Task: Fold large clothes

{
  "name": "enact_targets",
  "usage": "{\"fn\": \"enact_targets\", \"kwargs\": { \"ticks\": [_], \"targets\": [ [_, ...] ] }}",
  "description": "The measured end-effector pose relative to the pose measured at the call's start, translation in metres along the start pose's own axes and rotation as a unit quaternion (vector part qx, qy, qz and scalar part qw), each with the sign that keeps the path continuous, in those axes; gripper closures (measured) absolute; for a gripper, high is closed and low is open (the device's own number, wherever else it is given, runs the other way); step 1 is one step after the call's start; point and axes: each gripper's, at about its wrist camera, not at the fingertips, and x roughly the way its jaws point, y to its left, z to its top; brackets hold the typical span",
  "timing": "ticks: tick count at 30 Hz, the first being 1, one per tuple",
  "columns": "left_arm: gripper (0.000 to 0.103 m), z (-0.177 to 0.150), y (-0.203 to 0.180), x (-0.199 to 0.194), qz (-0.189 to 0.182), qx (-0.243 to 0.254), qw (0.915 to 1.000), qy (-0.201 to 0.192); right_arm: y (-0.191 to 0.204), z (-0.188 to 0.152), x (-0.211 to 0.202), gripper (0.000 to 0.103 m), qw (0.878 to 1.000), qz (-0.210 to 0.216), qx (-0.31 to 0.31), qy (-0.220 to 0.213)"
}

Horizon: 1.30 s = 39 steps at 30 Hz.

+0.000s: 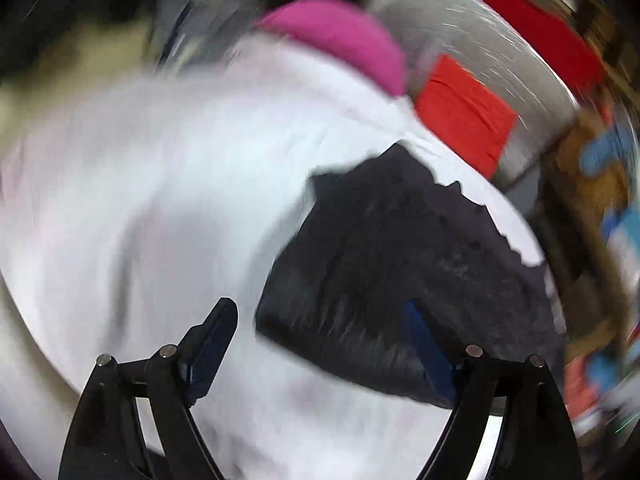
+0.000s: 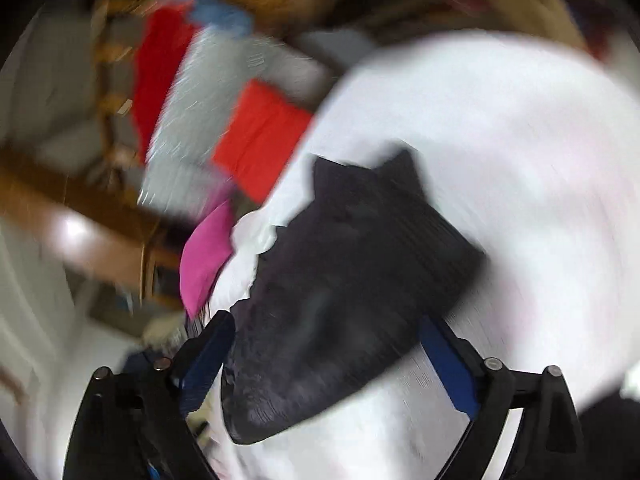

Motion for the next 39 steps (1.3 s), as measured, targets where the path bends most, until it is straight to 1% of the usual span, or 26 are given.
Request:
{"fn": "enact_targets", "kwargs": {
  "ticks": [2, 4, 6, 8, 9, 10, 11, 12, 14, 17, 18, 19, 20, 21, 22, 23, 24, 26, 28, 30, 31, 32, 33, 36, 38, 39],
  "targets": [
    [0.018, -0.006, 0.012, 0.012, -0.012, -0.049, 0.9984, 0.027, -0.016, 0.0, 0.017, 0.007, 0.999, 0.003, 0.04, 0.019],
    [0.018, -0.013, 0.02, 0.02, -0.024, -0.081, 0.9951, 0.05, -0.019, 0.003, 0.033, 0.008, 0.998, 0.02, 0.063, 0.015],
    [0.018, -0.013, 0.023, 0.022, -0.029, -0.106, 0.993, 0.044, -0.015, 0.009, 0.036, 0.009, 0.998, 0.022, 0.062, 0.001],
    [0.018, -0.011, 0.022, 0.024, -0.023, -0.116, 0.9923, 0.036, -0.012, 0.016, 0.038, 0.014, 0.998, 0.016, 0.06, -0.009],
    [0.023, -0.013, 0.021, 0.024, -0.025, -0.118, 0.9922, 0.03, -0.012, 0.017, 0.038, 0.04, 0.998, 0.007, 0.062, -0.014],
    [0.04, -0.013, 0.021, 0.027, -0.028, -0.116, 0.9926, 0.023, -0.009, 0.018, 0.038, 0.084, 0.999, -0.011, 0.041, -0.015],
    [0.076, -0.013, 0.018, 0.031, -0.019, -0.099, 0.9946, 0.025, -0.003, 0.016, 0.038, 0.084, 0.999, -0.033, 0.003, -0.016],
    [0.077, -0.014, 0.018, 0.035, -0.013, -0.097, 0.9947, 0.03, -0.001, 0.013, 0.038, 0.085, 0.998, -0.05, -0.016, -0.016],
    [0.078, -0.018, 0.023, 0.04, -0.003, -0.107, 0.9937, 0.035, -0.007, 0.009, 0.045, 0.086, 0.996, -0.082, -0.032, -0.008],
    [0.077, -0.021, 0.023, 0.035, 0.01, -0.107, 0.9937, 0.033, -0.019, 0.011, 0.029, 0.081, 0.996, -0.08, -0.038, -0.012],
    [0.072, -0.02, 0.02, 0.031, 0.014, -0.101, 0.9943, 0.033, -0.016, 0.012, 0.026, 0.071, 0.996, -0.083, -0.038, -0.013],
    [0.069, -0.018, 0.019, 0.025, 0.018, -0.099, 0.9944, 0.031, -0.014, 0.014, 0.022, 0.046, 0.995, -0.091, -0.036, -0.015],
    [0.059, -0.017, 0.019, 0.018, 0.024, -0.099, 0.9944, 0.028, -0.011, 0.014, 0.014, 0.029, 0.995, -0.095, -0.033, -0.022],
    [0.048, -0.014, 0.02, 0.007, 0.03, -0.098, 0.9944, 0.024, -0.008, 0.014, -0.001, 0.018, 0.994, -0.092, -0.032, -0.041],
    [0.047, -0.013, 0.02, -0.004, 0.043, -0.092, 0.9947, 0.013, -0.005, 0.014, -0.012, 0.018, 0.994, -0.094, -0.038, -0.051],
    [0.047, -0.01, 0.019, -0.022, 0.076, -0.08, 0.9937, -0.019, 0.0, 0.013, -0.022, 0.018, 0.993, -0.096, -0.045, -0.059],
    [0.046, -0.007, 0.019, -0.03, 0.092, -0.07, 0.9924, -0.041, 0.008, 0.013, -0.032, 0.018, 0.992, -0.091, -0.055, -0.069],
    [0.046, 0.004, 0.004, -0.043, 0.094, -0.031, 0.9934, -0.059, 0.038, 0.013, -0.04, 0.018, 0.992, -0.056, -0.092, -0.066],
    [0.046, 0.011, -0.019, -0.041, 0.083, 0.02, 0.9948, -0.056, 0.072, 0.01, -0.028, 0.018, 0.99, -0.017, -0.137, -0.035],
    [0.045, 0.01, -0.054, -0.031, 0.082, 0.087, 0.9914, -0.055, 0.104, 0.001, -0.006, 0.018, 0.981, -0.006, -0.192, -0.001],
    [0.044, 0.009, -0.069, -0.023, 0.089, 0.118, 0.9876, -0.052, 0.121, -0.005, 0.01, 0.018, 0.972, -0.017, -0.233, 0.017],
    [0.044, 0.005, -0.088, -0.013, 0.111, 0.161, 0.9793, -0.052, 0.132, -0.013, 0.026, 0.018, 0.961, -0.036, -0.273, 0.032],
    [0.044, 0.001, -0.096, -0.007, 0.122, 0.18, 0.9747, -0.053, 0.139, -0.02, 0.039, 0.018, 0.95, -0.057, -0.305, 0.042],
    [0.044, -0.016, -0.114, 0.024, 0.169, 0.237, 0.9552, -0.049, 0.138, -0.037, 0.082, 0.018, 0.904, -0.158, -0.394, 0.059],
    [0.044, -0.024, -0.109, 0.054, 0.215, 0.266, 0.9398, -0.016, 0.117, -0.045, 0.113, 0.018, 0.864, -0.245, -0.43, 0.092],
    [0.041, -0.027, -0.105, 0.061, 0.216, 0.27, 0.9386, -0.002, 0.108, -0.046, 0.118, 0.018, 0.856, -0.259, -0.436, 0.099]
  ]
}}
